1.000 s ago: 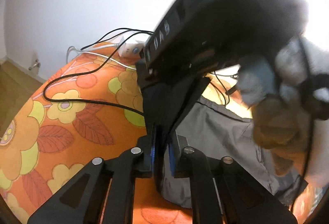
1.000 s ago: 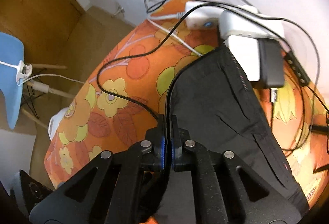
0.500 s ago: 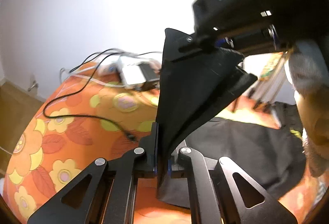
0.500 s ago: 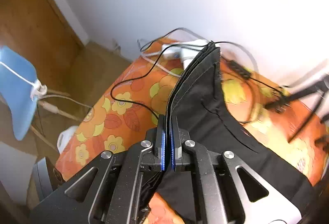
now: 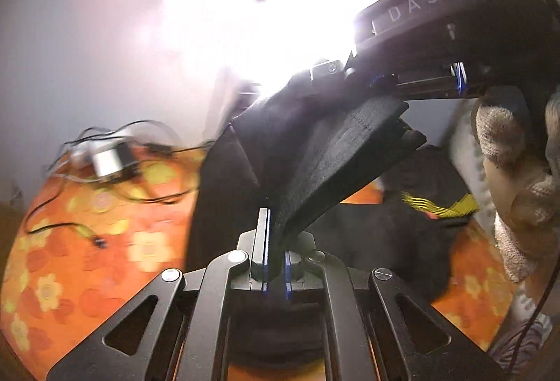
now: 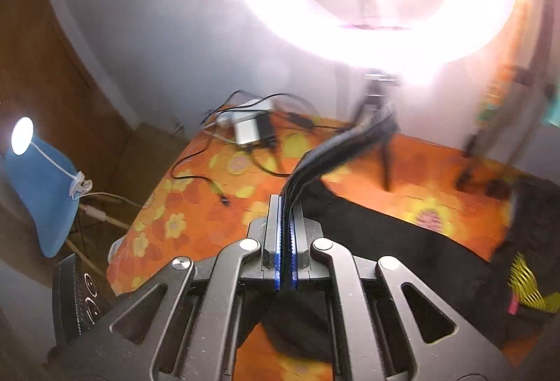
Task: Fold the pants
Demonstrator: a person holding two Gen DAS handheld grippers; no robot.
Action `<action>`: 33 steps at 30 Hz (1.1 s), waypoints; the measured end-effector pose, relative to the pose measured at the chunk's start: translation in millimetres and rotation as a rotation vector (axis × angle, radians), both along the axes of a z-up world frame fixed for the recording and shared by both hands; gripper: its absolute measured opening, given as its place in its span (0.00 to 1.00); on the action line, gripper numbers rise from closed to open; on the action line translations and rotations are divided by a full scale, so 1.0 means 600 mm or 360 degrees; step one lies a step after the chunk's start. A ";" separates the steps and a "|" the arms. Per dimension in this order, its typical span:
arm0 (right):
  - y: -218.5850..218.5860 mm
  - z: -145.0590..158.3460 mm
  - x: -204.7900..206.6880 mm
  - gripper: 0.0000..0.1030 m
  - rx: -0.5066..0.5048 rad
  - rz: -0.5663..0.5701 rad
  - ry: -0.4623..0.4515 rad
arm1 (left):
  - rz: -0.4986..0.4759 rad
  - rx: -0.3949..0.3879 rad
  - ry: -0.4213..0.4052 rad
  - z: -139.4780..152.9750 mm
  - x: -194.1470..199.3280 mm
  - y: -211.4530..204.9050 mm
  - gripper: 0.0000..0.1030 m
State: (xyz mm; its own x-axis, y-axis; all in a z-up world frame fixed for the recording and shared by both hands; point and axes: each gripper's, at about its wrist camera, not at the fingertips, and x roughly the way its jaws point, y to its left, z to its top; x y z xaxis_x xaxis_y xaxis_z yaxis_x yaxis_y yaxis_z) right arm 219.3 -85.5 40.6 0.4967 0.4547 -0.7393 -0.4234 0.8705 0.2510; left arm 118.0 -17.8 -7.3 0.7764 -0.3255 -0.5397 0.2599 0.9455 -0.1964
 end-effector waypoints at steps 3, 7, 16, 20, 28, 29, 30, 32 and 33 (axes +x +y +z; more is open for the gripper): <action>-0.115 0.004 -0.025 0.03 0.0026 -0.0119 -0.0014 | -0.0110 -0.0007 0.0008 -0.001 -0.002 -0.070 0.05; -0.242 -0.025 -0.053 0.03 0.0017 -0.0262 -0.0016 | -0.0279 -0.0017 0.0071 -0.031 -0.004 -0.178 0.05; -0.409 -0.209 -0.107 0.03 0.0131 -0.0460 0.0169 | -0.0468 0.0048 0.0421 -0.153 -0.006 -0.271 0.05; -0.418 -0.256 -0.123 0.03 0.0170 -0.0416 0.0192 | -0.0443 -0.0004 0.0509 -0.152 -0.031 -0.226 0.07; -0.418 -0.322 -0.144 0.03 0.0206 -0.0330 0.0269 | -0.0195 -0.0062 0.0493 -0.154 -0.010 -0.129 0.07; -0.418 -0.326 -0.147 0.04 0.0213 -0.0317 0.0271 | -0.0150 0.0010 0.0490 -0.167 -0.004 -0.126 0.07; -0.419 -0.330 -0.149 0.04 0.0245 -0.0295 0.0287 | -0.0122 0.0027 0.0515 -0.181 0.000 -0.122 0.07; -0.425 -0.329 -0.153 0.04 0.0287 -0.0269 0.0294 | -0.0089 -0.0001 0.0654 -0.216 0.022 -0.114 0.07; -0.429 -0.328 -0.154 0.06 0.0300 -0.0257 0.0295 | -0.0074 0.0008 0.0693 -0.232 0.029 -0.112 0.07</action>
